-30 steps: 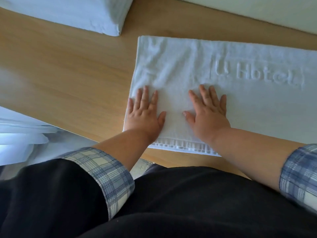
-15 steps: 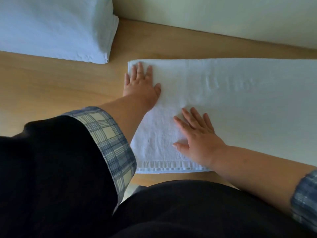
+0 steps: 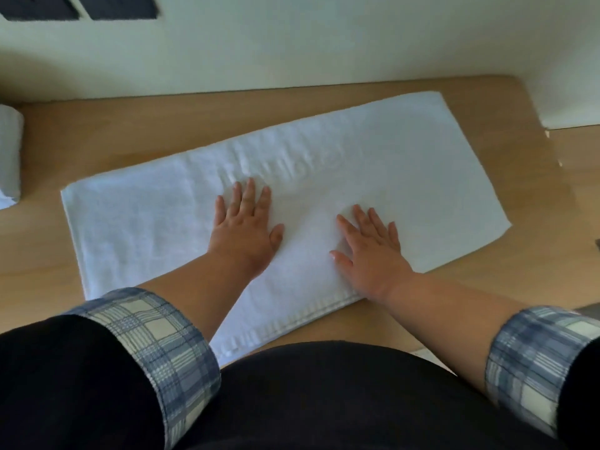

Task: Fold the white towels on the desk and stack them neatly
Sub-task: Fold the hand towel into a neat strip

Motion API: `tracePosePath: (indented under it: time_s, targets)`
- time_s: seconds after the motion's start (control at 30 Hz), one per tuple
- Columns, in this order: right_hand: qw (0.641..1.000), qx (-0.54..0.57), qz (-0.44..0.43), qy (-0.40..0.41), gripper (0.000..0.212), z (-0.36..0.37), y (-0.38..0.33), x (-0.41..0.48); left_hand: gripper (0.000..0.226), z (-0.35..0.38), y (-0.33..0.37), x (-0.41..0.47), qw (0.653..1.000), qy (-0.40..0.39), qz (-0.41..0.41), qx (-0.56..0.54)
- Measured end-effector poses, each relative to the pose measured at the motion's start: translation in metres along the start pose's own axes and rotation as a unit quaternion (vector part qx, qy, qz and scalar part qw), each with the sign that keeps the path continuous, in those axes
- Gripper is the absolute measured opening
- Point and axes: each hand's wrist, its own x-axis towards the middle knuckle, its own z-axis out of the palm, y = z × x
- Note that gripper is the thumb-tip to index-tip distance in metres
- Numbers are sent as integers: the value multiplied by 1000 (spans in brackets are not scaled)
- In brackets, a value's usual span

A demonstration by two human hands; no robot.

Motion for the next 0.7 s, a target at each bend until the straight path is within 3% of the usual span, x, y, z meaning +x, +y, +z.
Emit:
tracePosePath:
  time_s: [0.47,0.6,0.7]
  targets:
    - [970,166,143,107,57,-43,251,6,76,0,259,101,998,-22,54,10]
    - [931,293,170,133,64,-60,291,4,71,-2,331,112,993,-45,102,25]
    - [904,383,168,84,66,-70,298,12,70,-6,366,117,993,-66,100,15]
